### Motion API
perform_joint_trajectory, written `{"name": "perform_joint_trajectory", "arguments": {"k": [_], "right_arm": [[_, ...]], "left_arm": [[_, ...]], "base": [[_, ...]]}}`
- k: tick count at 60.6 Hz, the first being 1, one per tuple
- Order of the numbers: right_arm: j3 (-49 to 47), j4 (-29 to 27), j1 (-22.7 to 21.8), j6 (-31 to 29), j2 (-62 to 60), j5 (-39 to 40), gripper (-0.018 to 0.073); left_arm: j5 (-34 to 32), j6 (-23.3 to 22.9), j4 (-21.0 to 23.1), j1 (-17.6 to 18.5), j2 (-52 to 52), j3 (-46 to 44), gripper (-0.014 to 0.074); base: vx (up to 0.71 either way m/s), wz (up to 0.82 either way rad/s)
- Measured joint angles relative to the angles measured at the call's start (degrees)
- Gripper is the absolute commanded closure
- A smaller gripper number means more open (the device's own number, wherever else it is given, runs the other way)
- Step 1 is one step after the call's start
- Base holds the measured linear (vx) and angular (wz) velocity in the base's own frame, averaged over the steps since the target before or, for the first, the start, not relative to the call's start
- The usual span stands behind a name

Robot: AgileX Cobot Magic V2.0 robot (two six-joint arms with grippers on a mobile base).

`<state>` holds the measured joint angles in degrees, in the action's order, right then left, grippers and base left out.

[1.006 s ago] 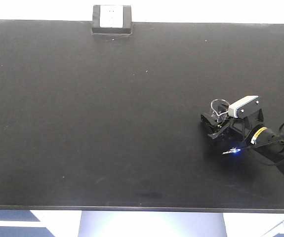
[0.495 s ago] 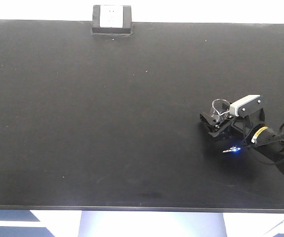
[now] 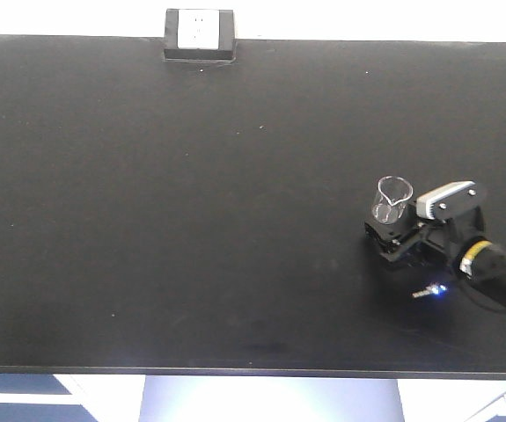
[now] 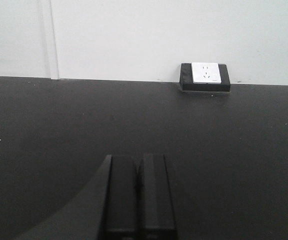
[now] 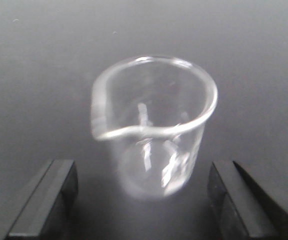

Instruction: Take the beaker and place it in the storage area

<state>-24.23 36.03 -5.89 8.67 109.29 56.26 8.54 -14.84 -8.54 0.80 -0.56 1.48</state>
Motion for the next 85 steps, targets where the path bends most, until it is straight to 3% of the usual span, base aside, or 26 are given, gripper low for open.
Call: {"name": "perform_joint_trajectory", "arguments": {"k": [9,15,22,24,28,33,39,44,48,60,77,85], "right_arm": [[4.93,0.05,0.00,3.53,-10.91,-6.84,0.0074],[6.68,0.75,0.00,8.35,-20.43,-14.13,0.0251],[6.65,3.75,0.00,20.31,-35.25,-25.90,0.0531],[6.31,5.91,0.00,25.34,-40.35,-30.30,0.0575],[5.89,11.07,0.00,34.01,-49.54,-37.15,0.0571],[5.87,21.58,0.00,46.72,-61.69,-45.00,0.0568],[6.06,33.90,0.00,60.94,-73.66,-48.23,0.0565],[6.06,42.21,0.00,71.37,-80.49,-47.09,0.0564],[6.06,48.44,0.00,76.32,-84.42,-44.29,0.0563],[6.12,61.13,0.00,81.95,-90.49,-29.01,0.0561],[6.12,65.40,0.00,82.13,-93.08,-7.50,0.0561],[6.12,65.87,0.00,82.15,-93.08,-2.37,0.0561]], "left_arm": [[0.00,0.00,0.00,0.00,0.00,0.00,0.0605],[0.00,0.00,0.00,0.00,0.00,0.00,0.0605],[0.00,0.00,0.00,0.00,0.00,0.00,0.0605],[0.00,0.00,0.00,0.00,0.00,0.00,0.0605],[0.00,0.00,0.00,0.00,0.00,0.00,0.0605],[0.00,0.00,0.00,0.00,0.00,0.00,0.0605],[0.00,0.00,0.00,0.00,0.00,0.00,0.0605],[0.00,0.00,0.00,0.00,0.00,0.00,0.0605],[0.00,0.00,0.00,0.00,0.00,0.00,0.0605],[0.00,0.00,0.00,0.00,0.00,0.00,0.0605],[0.00,0.00,0.00,0.00,0.00,0.00,0.0605],[0.00,0.00,0.00,0.00,0.00,0.00,0.0605]], "base": [[0.00,0.00],[0.00,0.00],[0.00,0.00],[0.00,0.00],[0.00,0.00],[0.00,0.00],[0.00,0.00],[0.00,0.00],[0.00,0.00],[0.00,0.00],[0.00,0.00],[0.00,0.00]]}}
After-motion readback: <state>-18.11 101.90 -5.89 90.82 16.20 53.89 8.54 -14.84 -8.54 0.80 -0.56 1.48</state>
